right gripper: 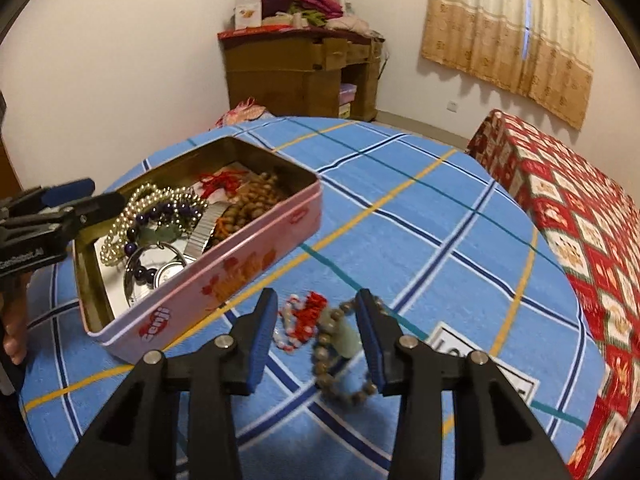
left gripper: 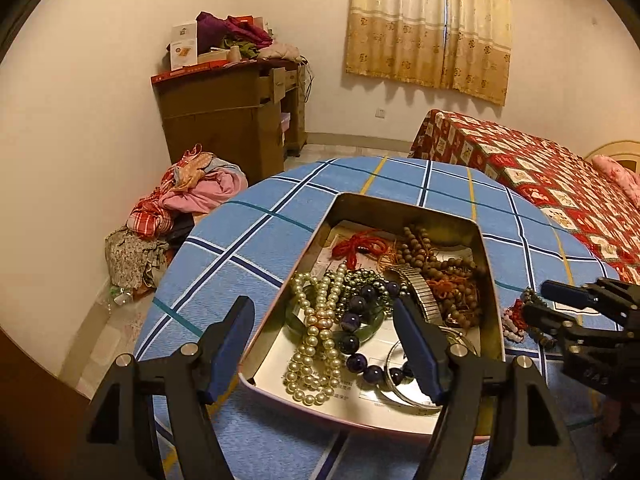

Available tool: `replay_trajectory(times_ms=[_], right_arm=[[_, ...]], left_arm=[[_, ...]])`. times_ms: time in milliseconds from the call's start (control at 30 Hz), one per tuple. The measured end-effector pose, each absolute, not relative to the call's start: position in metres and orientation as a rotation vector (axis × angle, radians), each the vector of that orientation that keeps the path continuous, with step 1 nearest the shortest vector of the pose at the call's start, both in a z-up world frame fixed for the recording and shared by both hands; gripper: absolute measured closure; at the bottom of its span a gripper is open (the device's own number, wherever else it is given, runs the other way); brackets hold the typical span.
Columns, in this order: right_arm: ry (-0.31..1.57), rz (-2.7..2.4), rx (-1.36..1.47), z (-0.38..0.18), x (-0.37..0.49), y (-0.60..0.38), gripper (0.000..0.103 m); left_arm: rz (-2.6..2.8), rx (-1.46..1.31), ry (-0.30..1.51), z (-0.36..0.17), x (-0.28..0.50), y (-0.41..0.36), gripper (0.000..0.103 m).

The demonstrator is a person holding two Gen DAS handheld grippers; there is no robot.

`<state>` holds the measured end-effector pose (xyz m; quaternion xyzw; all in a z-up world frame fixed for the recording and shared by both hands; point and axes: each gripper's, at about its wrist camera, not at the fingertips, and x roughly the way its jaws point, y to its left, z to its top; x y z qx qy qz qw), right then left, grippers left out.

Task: Organize jewelry
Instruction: 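Grasp the red bead bracelet with the right gripper while the left grasps the grey bead bracelet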

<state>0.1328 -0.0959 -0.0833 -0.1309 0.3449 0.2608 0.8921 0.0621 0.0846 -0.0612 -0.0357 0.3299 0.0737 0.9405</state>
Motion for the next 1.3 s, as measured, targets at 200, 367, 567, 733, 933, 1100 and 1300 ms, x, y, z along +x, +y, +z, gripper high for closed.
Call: replay_trajectory(times_ms=[200, 367, 567, 733, 933, 1100, 1300], right_arm=[[0.761, 0.553, -0.313, -0.091, 0.141, -0.086, 0.071], [0.803, 0.561, -0.333, -0.096, 0.144, -0.084, 0.079], [0.780, 0.569, -0.271, -0.091, 0.132, -0.096, 0.091], [0.711, 0.564, -0.179, -0.072, 0.116, -0.110, 0.091], [0.626, 0.496, -0.083, -0.048, 0.103, -0.146, 0.091], [0.598, 0.416, -0.006, -0.042, 0.106, -0.180, 0.091], [0.629, 0.340, 0.054, -0.059, 0.119, -0.209, 0.091]], left_arm=[[0.150, -0.074, 0.688, -0.064, 0.064, 0.082, 0.031], [0.149, -0.066, 0.687, -0.062, 0.062, 0.079, 0.031], [0.141, -0.065, 0.676, -0.056, 0.061, 0.076, 0.031], [0.113, -0.051, 0.665, -0.050, 0.065, 0.061, 0.031], [0.039, 0.001, 0.649, -0.042, 0.075, 0.024, 0.031], [-0.018, 0.061, 0.632, -0.040, 0.081, -0.010, 0.031], [-0.080, 0.116, 0.656, -0.047, 0.091, -0.048, 0.031]])
